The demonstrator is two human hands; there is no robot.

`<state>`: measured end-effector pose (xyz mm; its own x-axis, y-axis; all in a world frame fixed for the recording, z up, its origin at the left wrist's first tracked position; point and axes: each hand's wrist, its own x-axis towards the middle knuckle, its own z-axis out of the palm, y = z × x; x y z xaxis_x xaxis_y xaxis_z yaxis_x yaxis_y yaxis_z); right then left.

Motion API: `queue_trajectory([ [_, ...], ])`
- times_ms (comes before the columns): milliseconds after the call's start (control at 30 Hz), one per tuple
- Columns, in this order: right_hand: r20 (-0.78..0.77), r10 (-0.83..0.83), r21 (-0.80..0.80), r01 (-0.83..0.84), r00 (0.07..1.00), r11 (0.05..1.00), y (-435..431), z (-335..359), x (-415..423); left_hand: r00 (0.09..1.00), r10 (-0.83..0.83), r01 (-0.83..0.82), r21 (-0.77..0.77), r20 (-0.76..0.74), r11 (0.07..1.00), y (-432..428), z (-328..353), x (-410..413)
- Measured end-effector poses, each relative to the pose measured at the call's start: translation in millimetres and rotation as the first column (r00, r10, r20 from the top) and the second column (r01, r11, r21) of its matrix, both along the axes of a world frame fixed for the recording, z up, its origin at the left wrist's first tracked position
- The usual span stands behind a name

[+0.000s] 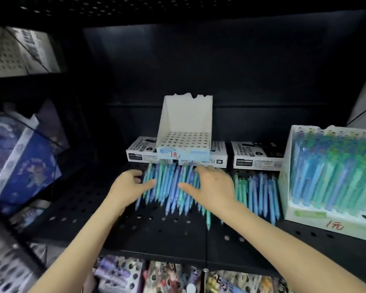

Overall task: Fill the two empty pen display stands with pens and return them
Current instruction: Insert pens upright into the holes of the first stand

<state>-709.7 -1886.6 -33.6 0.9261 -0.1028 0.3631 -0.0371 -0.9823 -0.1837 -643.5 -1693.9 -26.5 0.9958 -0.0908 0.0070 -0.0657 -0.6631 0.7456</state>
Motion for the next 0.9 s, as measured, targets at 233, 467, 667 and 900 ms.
queue_trajectory([
  [233,0.014,-0.024,0.125,0.023,1.000,0.992,12,-7,6,0.989,0.042,-0.049,-0.047,-0.139,0.998,-10,1,14],
  [467,0.033,-0.016,0.228,0.008,0.999,0.974,11,-7,3,0.972,0.005,-0.038,-0.137,-0.235,0.990,-10,0,25],
  [667,-0.013,-0.005,0.337,0.009,1.000,0.942,11,-5,3,0.952,-0.002,-0.056,-0.181,-0.306,0.982,-8,6,27],
  [900,0.017,0.036,0.304,-0.039,0.999,0.952,19,-2,-4,0.974,0.004,-0.043,-0.165,-0.227,0.985,-14,9,24],
])
